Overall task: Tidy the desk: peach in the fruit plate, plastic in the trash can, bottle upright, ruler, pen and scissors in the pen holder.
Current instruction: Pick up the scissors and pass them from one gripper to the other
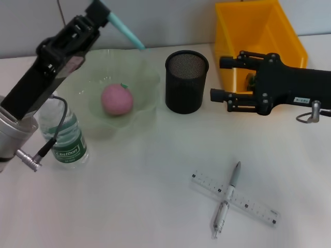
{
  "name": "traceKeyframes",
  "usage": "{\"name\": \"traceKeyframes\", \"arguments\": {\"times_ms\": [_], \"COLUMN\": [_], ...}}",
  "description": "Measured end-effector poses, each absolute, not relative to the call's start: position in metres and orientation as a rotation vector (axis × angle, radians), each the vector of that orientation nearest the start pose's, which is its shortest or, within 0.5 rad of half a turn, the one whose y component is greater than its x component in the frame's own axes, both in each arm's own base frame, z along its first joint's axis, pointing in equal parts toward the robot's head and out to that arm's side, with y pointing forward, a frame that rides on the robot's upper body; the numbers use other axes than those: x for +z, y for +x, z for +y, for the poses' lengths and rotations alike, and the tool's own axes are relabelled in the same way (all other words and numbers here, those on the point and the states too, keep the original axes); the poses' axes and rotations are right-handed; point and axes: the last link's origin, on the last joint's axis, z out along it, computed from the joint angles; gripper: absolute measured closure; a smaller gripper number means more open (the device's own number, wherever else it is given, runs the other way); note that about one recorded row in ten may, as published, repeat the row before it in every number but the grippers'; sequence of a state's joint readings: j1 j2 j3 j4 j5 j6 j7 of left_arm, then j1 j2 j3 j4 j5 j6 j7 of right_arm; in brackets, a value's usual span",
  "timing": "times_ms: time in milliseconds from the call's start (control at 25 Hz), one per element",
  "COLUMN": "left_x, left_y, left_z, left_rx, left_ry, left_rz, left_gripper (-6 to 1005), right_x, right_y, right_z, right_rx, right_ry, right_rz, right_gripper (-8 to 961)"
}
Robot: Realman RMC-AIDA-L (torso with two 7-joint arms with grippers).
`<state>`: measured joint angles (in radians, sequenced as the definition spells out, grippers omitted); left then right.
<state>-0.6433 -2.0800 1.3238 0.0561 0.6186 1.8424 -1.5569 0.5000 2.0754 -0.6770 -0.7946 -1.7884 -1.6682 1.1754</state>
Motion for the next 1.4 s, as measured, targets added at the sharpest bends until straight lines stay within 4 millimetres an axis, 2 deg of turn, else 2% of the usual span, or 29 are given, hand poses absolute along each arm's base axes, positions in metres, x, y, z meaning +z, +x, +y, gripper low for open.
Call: {"name": "traceKeyframes", "arguments": {"times_ms": [200,720,1040,1200,1400], "left_x": [-0.006,0.004,0.041,0.047,0.045], "left_y": [-0.195,-0.191,-0.224,-0.234,-0.234], "left_z": [0.323,0.333,0.362,0.371,0.375], "left_rx": [-2.079,-2.081,-1.956,-1.899,-1.863], "left_ry": [-2.042,-2.041,-1.76,-1.674,-1.662], "left_rz": [-1.196,-1.144,-1.13,-1.128,-1.112], "left_gripper": [722,715,711,708,706], "right_x": [0.036,0.032,0.034,0.035,0.034], "right_y": [0.236,0.239,0.237,0.235,0.234], "right_z": [0.333,0.337,0.34,0.343,0.347], "right_rx": [0.941,0.925,0.943,0.94,0.922], "right_ry": [-2.523,-2.505,-2.48,-2.47,-2.462], "right_rz": [0.058,0.068,0.064,0.062,0.068], "right_gripper": [199,200,200,200,200]}}
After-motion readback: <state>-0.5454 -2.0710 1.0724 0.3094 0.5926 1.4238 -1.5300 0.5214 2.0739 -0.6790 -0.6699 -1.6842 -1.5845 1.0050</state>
